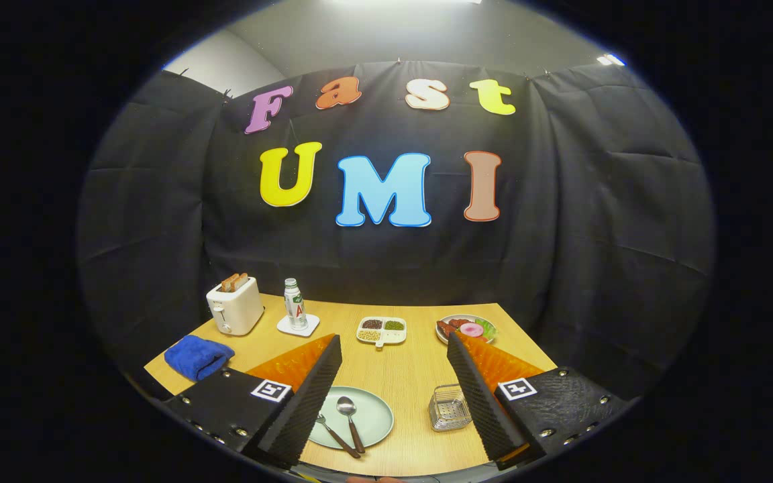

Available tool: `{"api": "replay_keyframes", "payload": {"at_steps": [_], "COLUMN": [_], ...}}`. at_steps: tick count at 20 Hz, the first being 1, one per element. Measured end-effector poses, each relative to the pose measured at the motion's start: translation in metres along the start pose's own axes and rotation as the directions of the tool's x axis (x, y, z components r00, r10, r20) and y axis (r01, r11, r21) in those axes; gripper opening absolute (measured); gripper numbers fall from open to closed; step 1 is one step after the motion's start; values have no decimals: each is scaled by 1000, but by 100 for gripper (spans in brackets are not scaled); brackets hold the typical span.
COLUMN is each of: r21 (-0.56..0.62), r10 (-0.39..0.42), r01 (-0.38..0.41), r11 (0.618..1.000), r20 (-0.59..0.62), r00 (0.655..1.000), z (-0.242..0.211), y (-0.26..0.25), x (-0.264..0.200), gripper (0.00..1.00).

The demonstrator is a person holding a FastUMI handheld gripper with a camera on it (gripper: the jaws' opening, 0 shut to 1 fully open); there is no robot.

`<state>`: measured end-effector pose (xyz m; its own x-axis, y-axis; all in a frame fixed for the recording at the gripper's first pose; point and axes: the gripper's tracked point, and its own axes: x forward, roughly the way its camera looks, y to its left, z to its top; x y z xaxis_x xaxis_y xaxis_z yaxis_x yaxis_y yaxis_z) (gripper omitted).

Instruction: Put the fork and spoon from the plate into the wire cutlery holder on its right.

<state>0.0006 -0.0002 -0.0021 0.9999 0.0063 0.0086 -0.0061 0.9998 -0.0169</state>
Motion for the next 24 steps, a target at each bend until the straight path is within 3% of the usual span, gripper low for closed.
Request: {"api": "replay_keyframes", "payload": {"at_steps": [6, 10, 17, 24], "r21": [-56, -114, -171, -199], "r10": [81, 114, 166, 170], "r01": [-84, -133, -250, -309], "r11": [995, 984, 953, 930], "r20": [-53, -162, -396, -513], "r00": [995, 980, 903, 841], "z": [-29, -74, -159, -206], "y": [13, 19, 39, 49], "x": [11, 25, 44, 57], "gripper": [96, 97, 97, 97]}}
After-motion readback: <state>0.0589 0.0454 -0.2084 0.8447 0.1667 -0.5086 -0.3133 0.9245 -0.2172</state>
